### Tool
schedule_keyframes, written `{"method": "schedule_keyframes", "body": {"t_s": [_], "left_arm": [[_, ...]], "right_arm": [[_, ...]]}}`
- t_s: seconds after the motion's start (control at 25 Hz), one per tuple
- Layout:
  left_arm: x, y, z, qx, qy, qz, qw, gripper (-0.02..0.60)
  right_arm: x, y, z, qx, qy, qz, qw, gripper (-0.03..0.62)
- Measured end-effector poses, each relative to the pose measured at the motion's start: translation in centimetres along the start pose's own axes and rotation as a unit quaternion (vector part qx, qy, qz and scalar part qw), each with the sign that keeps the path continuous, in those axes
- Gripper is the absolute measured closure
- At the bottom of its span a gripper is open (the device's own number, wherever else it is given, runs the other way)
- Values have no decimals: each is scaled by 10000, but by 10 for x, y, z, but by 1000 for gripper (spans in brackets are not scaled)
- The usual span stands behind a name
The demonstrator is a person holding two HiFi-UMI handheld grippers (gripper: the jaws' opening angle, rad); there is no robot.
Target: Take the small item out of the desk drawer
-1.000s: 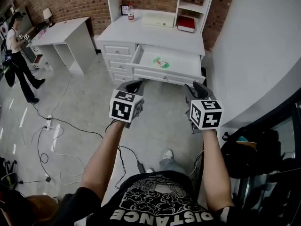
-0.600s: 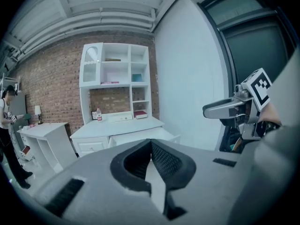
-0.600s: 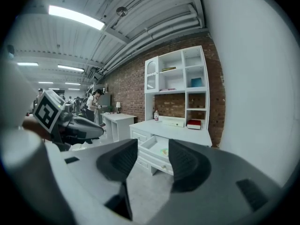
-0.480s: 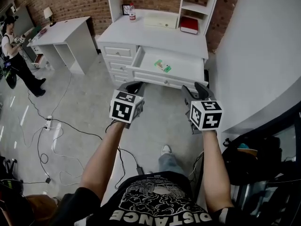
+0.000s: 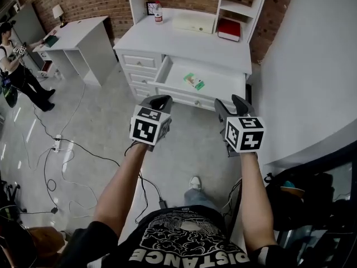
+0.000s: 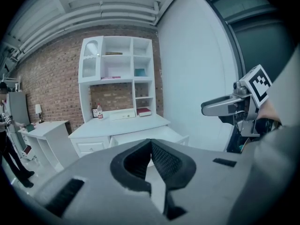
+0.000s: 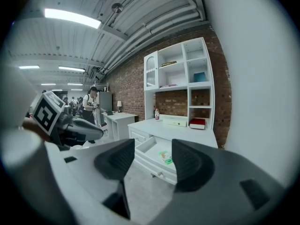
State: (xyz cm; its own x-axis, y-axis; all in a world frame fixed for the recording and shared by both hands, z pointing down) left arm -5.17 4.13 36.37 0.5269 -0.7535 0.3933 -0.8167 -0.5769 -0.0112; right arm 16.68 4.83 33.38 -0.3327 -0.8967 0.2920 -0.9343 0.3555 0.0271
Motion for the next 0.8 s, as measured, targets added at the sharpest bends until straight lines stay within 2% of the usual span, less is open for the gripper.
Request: {"method": "schedule_keyframes", "body": {"t_s": [0.48, 0.8], "left_arm": [[63, 26, 18, -74, 115, 218, 9997, 574], [103, 41, 25, -177, 227, 394, 9988, 574]], "right_arm": [[69, -39, 5, 6, 152, 348, 9993, 290], [113, -67, 4, 25, 284, 561, 9980, 275]]}}
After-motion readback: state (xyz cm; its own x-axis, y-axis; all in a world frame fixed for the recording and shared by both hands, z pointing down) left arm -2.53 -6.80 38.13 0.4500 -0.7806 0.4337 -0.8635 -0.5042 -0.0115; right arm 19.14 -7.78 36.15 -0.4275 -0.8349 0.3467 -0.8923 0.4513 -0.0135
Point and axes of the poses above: the fingertips, and each gripper's own axes: x forward along the fingers, y to its left, z out of its top, the point moved 5 cm from there along -x, backward along the fingers, and after that the axes turned 5 degrees about -z, right-handed, at the moved point
